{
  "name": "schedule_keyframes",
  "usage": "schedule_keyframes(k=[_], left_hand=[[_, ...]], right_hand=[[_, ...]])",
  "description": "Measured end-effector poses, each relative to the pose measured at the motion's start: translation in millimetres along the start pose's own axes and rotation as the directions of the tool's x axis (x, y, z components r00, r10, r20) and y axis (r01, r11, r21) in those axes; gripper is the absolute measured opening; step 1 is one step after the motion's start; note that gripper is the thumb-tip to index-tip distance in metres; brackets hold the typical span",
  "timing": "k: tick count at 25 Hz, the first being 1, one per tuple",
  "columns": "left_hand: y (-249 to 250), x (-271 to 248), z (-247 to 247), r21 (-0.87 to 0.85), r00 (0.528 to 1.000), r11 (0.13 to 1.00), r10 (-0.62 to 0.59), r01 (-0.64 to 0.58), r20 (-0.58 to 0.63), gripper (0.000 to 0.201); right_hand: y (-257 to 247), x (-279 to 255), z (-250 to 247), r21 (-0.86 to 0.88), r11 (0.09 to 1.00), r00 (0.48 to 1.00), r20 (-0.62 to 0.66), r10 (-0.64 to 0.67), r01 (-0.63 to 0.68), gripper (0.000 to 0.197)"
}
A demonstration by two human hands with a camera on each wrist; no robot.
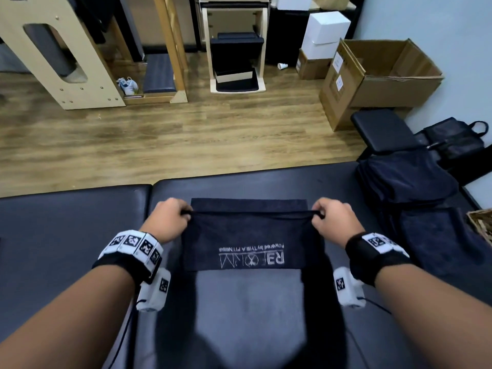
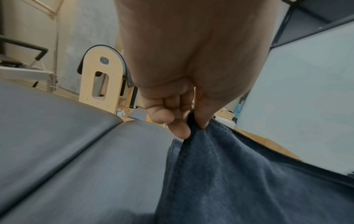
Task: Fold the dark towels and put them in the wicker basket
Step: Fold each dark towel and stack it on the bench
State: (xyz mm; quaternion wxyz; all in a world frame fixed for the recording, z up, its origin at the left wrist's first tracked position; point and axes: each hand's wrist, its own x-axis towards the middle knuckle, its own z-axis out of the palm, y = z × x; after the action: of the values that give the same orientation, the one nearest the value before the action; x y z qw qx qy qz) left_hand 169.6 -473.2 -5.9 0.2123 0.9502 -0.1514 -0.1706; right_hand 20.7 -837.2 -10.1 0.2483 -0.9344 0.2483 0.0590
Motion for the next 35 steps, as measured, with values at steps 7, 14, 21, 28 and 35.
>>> schedule_keyframes(k=[7,14,21,28,35], left_hand=[[8,55,40,0.357,0.997,0.931,0.066,-0.078,0.045,0.042],[7,51,52,0.595,0.981,0.787,0.069,-0.164,0.179,0.038],[23,-74,86,0.574,0.938,0.786,0.022,-0.23,0.345,0.047],[13,-166,105,0.461,0.833,0.765,0.173,-0.45,0.526,0.042],[5,-167,114,0.491,0.793,0.637,0.364,-0.594,0.488,0.032]], right_hand=[[-19,35,34,-0.178,0.978,0.986,0.143,-0.08,0.106,0.056],[-18,-9,84,-0.35,0.86,0.914,0.301,-0.272,0.371,0.045],[-44,-62,107,-0.294,0.81,0.859,0.232,-0.455,0.508,0.028],[-45,-160,129,-0.347,0.763,0.807,0.464,-0.365,0.544,0.091],[-38,-180,138,-0.399,0.723,0.806,0.455,-0.378,0.564,0.042]])
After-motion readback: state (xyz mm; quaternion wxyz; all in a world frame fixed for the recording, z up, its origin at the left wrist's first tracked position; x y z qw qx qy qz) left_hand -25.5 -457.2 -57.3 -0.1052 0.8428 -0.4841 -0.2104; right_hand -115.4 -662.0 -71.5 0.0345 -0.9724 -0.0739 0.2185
